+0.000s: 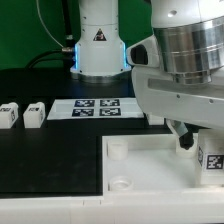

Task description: Assemble one leg

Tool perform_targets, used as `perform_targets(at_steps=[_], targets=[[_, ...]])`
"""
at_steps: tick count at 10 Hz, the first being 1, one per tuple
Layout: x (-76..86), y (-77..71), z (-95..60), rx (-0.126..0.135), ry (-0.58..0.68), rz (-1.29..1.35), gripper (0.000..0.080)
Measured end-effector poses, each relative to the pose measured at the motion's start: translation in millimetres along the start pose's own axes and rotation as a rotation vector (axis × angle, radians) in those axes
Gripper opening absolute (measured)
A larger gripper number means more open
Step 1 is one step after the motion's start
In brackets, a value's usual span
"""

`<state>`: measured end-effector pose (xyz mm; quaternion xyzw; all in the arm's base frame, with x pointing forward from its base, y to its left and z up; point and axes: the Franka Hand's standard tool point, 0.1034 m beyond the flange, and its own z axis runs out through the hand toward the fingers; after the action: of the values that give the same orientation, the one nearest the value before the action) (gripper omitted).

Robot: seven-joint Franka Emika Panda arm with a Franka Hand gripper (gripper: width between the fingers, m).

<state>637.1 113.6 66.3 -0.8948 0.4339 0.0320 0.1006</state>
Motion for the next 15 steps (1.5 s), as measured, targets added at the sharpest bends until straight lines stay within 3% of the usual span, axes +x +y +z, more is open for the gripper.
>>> perform_targets(at_steps=[2, 3, 5, 6, 8, 9, 12, 15], targets=[[1.2, 1.0, -0.1, -0.007, 0.005, -0.25, 0.0649], [-1.4, -1.5, 1.5, -0.04, 0.04, -0.506, 0.0649], [0.9, -2.1, 0.7, -0.071, 0.054, -0.863, 0.0649], [-0.6, -3.2, 1.0, -0.061, 0.054, -0.778, 0.0649], [-0.3, -3.0, 1.0, -0.06, 0.055, -0.732, 0.0383], [-0.7, -3.4, 1.0, -0.049, 0.056, -0.573, 0.0293], [0.8, -2.8, 0.7, -0.037, 0.062, -0.258, 0.0293], [2.3, 0.0, 2.2, 0.061, 0.038, 0.442, 0.0293]])
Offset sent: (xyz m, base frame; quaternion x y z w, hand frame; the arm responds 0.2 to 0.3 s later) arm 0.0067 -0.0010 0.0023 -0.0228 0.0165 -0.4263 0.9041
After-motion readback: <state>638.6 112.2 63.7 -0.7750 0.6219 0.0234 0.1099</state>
